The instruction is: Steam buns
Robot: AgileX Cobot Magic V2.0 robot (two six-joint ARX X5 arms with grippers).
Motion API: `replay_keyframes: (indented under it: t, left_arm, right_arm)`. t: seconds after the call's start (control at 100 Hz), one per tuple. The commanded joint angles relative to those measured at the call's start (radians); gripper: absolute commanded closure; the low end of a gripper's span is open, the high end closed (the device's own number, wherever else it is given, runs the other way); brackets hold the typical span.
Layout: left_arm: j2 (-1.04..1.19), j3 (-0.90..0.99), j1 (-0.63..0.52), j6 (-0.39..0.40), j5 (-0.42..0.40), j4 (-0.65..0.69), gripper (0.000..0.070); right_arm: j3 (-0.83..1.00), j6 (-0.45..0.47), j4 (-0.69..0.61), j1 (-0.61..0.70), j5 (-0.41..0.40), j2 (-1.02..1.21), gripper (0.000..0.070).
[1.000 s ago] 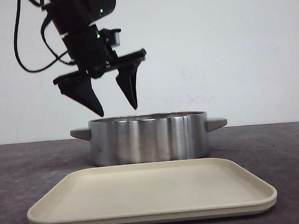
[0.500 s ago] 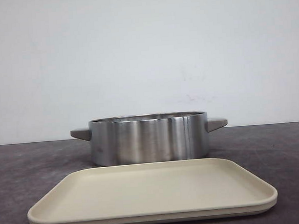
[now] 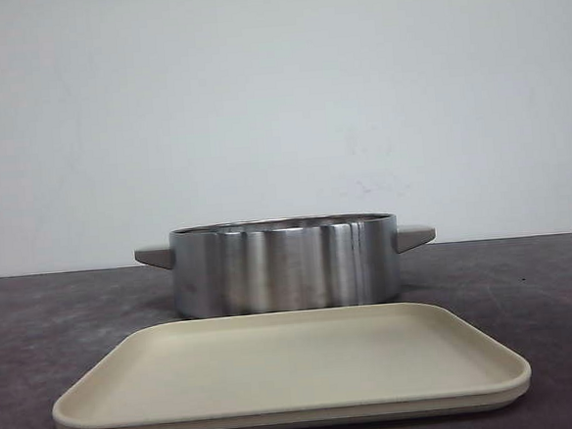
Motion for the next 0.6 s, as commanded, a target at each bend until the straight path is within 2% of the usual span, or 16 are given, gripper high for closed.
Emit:
replay_keyframes:
  t: [0.0,0.12,0.59]
  left_arm:
    - [-0.038,-0.037,-0.008,0.016,-0.003,0.027,0.0686]
    - [-0.087,-0.068,-0.008,0.007,-0.003,0.006,0.0685]
    - [-0.113,-0.067,-0.009,0.002,-0.003,-0.025,0.0683]
  right_arm:
    - [0.011,0.005,0.039,0.010,0.007,0.003,0.0683]
    - [0.011,0.005,0.048,0.010,0.031,0.003,0.0683]
    - [0.011,0.005,0.045,0.010,0.024,0.002,0.0683]
